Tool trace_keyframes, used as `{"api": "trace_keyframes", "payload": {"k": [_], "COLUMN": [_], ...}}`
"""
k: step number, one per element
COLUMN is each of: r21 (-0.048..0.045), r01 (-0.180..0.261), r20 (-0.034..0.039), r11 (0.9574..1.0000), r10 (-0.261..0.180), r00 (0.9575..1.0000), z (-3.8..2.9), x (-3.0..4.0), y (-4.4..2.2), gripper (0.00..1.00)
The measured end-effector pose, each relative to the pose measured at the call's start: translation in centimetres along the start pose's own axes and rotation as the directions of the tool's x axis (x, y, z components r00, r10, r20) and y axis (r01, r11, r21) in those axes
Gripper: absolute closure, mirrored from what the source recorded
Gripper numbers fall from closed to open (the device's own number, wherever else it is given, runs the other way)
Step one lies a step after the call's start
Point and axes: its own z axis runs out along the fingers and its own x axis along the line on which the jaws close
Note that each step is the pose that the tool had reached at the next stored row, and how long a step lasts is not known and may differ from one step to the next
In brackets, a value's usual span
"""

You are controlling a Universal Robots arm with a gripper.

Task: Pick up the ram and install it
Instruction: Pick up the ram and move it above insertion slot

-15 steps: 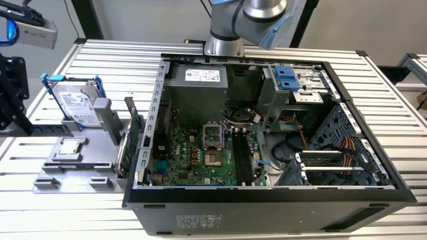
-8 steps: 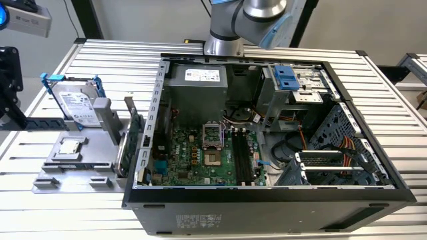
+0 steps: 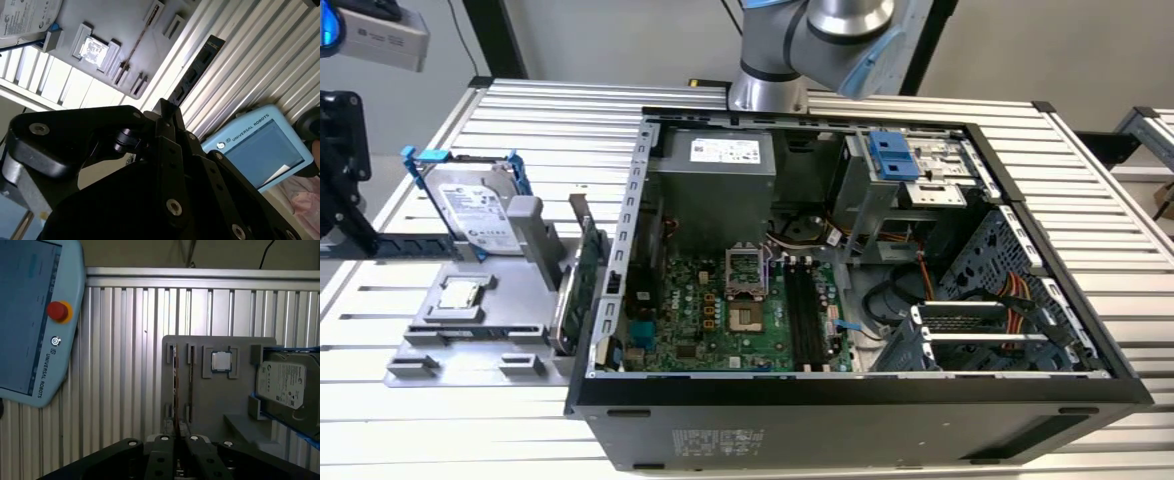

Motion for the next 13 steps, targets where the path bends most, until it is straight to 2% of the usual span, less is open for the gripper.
{"api": "trace_keyframes", "payload": {"k": [13], "r21": [0.0000], "r01": [0.000], "r20": [0.0003], "r11": [1.0000], "r10": [0.000], "r00": [1.0000], "z": [-0.02], "x": [-0.36], "y": [-1.66], "gripper": [1.00]}}
